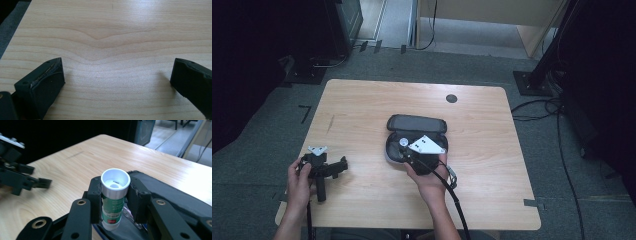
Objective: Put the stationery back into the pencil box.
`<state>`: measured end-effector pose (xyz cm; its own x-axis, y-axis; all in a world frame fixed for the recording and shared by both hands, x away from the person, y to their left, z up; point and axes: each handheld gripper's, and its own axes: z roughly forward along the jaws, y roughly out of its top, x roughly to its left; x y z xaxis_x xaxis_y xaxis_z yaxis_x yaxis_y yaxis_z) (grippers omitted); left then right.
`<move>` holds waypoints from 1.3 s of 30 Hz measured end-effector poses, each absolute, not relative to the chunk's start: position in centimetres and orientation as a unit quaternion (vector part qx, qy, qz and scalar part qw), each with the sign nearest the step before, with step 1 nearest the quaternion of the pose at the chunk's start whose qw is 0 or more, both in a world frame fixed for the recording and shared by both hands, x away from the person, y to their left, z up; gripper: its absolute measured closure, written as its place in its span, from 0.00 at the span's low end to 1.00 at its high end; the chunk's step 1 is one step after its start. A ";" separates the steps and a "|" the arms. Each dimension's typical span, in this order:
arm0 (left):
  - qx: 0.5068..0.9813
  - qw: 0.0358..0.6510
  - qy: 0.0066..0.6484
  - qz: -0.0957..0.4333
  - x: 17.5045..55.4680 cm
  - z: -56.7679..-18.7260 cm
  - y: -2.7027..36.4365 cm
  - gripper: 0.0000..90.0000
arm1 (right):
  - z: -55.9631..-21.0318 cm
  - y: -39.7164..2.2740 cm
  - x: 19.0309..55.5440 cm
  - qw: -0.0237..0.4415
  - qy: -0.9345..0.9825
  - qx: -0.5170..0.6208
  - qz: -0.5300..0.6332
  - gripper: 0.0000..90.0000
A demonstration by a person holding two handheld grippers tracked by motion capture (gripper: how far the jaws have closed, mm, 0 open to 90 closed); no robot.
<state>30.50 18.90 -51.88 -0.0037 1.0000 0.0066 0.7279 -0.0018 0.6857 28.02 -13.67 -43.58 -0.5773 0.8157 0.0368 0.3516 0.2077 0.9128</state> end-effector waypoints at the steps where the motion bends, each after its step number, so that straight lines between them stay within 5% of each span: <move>1: 0.657 0.258 0.658 0.264 30.5 -51.9 18.9 0.00 | -43.6 -13.7 28.0 0.236 0.740 0.394 0.491 0.74; 23: 0.656 0.259 0.658 0.264 30.5 -51.9 18.9 0.00 | -47.4 -12.9 31.0 0.220 0.736 0.415 0.488 0.74; 39: 0.656 0.259 0.658 0.264 30.5 -51.9 18.9 0.00 | -48.0 -17.8 30.1 0.145 0.741 0.434 0.491 0.72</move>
<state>30.50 18.88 -51.89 -0.0049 1.0000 0.0051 0.7267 0.0001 0.6869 30.08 -17.81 -48.02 -0.5813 0.7859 0.2107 0.5004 0.1411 0.8542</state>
